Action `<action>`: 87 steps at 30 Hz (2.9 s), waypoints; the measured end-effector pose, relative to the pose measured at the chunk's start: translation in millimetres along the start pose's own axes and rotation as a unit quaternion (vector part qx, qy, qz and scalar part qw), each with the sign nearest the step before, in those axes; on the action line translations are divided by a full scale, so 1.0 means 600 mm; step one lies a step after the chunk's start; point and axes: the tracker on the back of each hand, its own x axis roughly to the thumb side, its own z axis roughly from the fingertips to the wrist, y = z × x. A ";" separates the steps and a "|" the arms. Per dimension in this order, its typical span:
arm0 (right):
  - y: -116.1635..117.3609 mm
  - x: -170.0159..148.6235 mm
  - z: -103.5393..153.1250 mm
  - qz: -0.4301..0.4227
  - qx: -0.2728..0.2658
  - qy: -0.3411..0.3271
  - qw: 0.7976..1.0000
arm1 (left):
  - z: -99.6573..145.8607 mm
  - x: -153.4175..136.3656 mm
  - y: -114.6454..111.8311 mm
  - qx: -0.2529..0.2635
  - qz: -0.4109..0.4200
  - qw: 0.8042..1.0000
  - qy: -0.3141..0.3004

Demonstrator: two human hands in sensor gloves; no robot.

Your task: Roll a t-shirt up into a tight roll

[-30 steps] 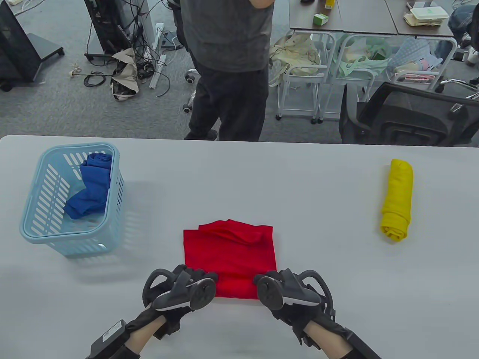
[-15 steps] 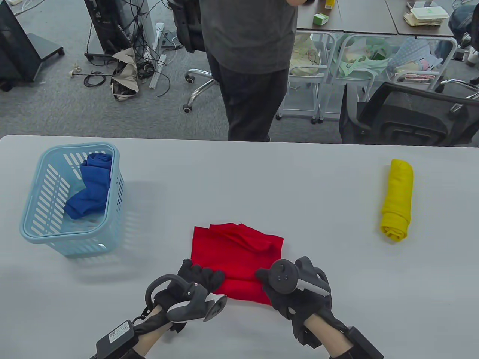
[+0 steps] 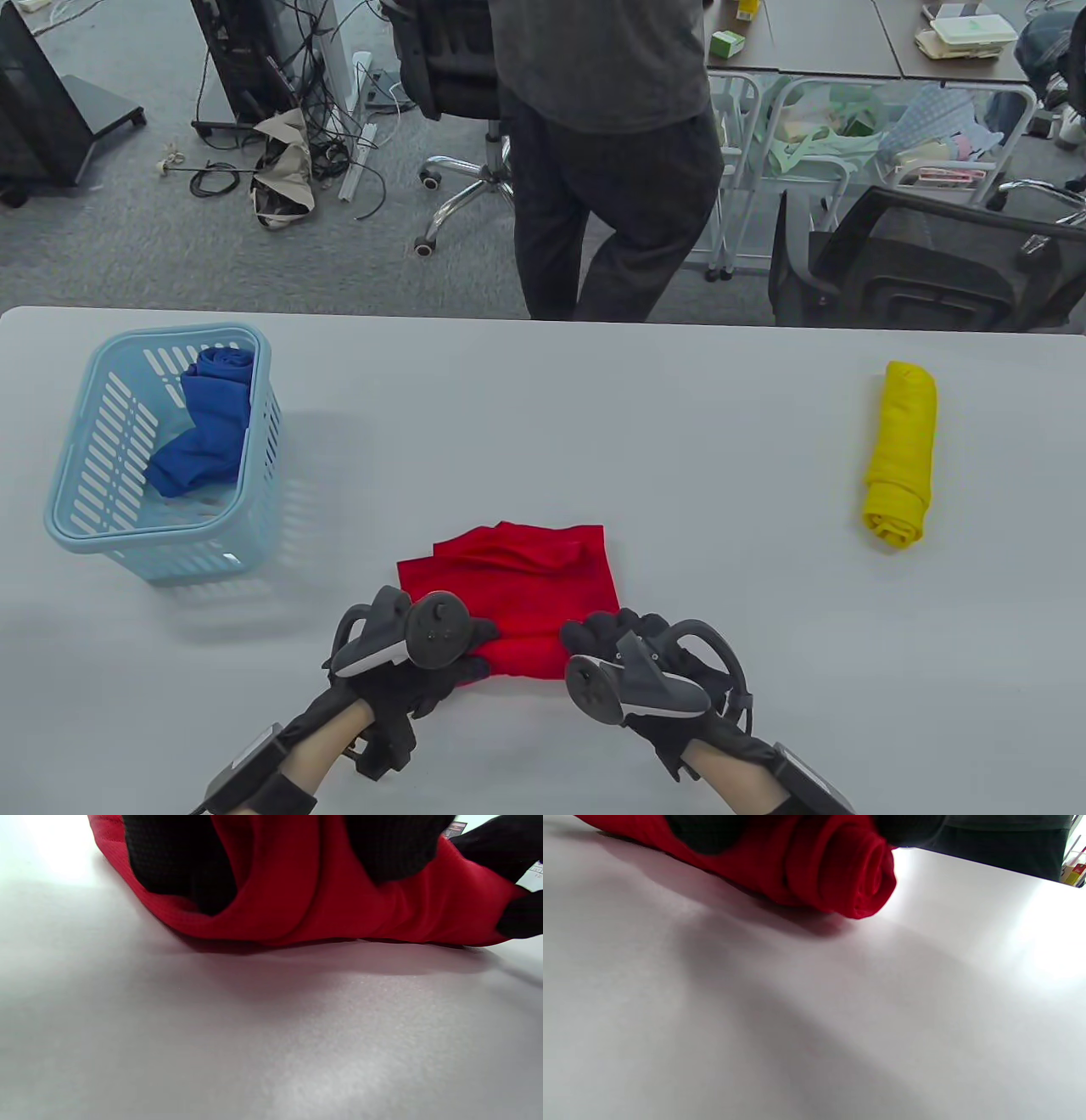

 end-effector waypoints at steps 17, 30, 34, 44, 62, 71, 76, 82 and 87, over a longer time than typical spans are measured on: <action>-0.005 -0.049 -0.002 -0.137 0.018 0.007 0.990 | 0.005 0.047 -0.010 0.044 -0.164 0.985 -0.014; -0.001 -0.026 -0.007 -0.101 0.030 -0.025 0.994 | 0.011 0.031 -0.003 0.031 -0.105 0.994 0.015; 0.000 -0.040 -0.009 -0.133 0.041 -0.021 0.990 | 0.015 0.046 -0.011 0.030 -0.194 0.980 0.011; 0.002 -0.058 -0.005 -0.194 0.041 -0.005 0.980 | 0.016 0.061 -0.010 0.057 -0.258 0.964 -0.006; -0.002 -0.040 -0.005 -0.135 0.036 -0.017 0.990 | 0.018 0.034 -0.008 0.012 -0.191 0.981 0.017; 0.001 -0.058 -0.002 -0.193 0.032 -0.008 0.981 | 0.013 0.029 0.003 0.003 -0.134 0.991 -0.010; -0.011 -0.056 0.008 -0.130 -0.009 0.011 0.991 | 0.003 -0.008 0.004 -0.054 0.031 0.998 0.000; 0.023 -0.042 -0.008 -0.097 0.070 0.005 0.993 | 0.008 -0.009 0.010 0.006 -0.008 0.999 0.033; 0.030 -0.044 -0.017 -0.081 0.086 0.016 0.993 | 0.023 0.023 0.007 0.051 -0.147 0.988 0.015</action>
